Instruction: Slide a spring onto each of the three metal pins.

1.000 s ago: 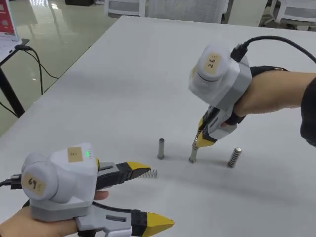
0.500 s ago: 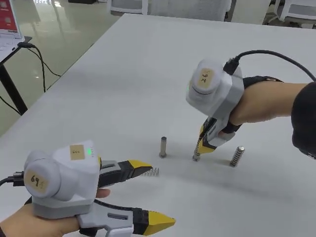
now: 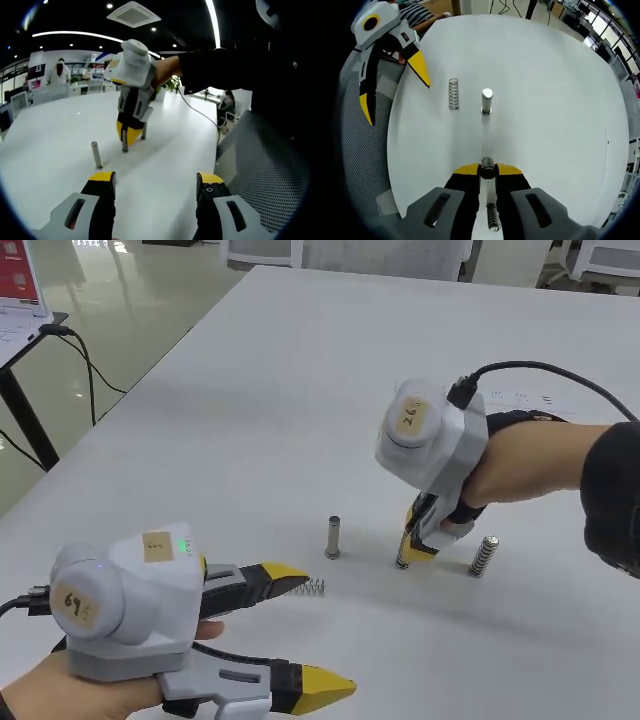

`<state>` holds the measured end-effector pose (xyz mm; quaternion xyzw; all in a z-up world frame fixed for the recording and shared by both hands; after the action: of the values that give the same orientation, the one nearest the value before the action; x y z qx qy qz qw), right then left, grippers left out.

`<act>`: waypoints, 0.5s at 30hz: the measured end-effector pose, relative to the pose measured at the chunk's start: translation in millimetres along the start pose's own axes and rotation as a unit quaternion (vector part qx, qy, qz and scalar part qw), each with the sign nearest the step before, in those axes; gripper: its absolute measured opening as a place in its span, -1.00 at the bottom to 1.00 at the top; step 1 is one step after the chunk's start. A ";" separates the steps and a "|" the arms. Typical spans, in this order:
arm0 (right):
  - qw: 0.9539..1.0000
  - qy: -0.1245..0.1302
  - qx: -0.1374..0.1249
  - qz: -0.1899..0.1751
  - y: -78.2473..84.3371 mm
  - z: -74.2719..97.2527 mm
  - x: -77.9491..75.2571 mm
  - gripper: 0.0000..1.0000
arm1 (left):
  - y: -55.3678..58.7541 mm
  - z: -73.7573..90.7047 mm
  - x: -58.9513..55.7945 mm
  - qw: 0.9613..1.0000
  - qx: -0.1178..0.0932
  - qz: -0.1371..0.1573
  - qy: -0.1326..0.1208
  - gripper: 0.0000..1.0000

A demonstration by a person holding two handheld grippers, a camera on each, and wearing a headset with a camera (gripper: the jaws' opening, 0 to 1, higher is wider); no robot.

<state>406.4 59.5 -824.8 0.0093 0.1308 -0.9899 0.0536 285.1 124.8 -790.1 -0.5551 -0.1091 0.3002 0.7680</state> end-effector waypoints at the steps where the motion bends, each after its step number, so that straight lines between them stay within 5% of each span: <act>1: 1.000 -0.001 -0.001 0.000 -0.1 -0.3 0.2 -0.83 | -0.1 -0.1 -0.2 1.000 0.000 0.000 0.000 0.21; 15: 1.000 0.003 -0.020 -0.004 -2.1 0.8 0.0 -0.53 | -0.7 0.0 0.1 1.000 -0.001 0.000 -0.001 0.22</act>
<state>406.2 61.3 -823.4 0.0107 0.1508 -0.9873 0.0497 285.3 124.8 -789.5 -0.5553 -0.1100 0.3002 0.7677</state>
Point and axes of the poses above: the centre of the closed fingertips' face, and the gripper's own axes: z roughly backward along the fingers, x roughly to its left, y roughly out of its underside, the point moved 2 cm from there along z, roughly backward along the fingers, and after that the axes turned 2 degrees about z, right-handed, at the moved point
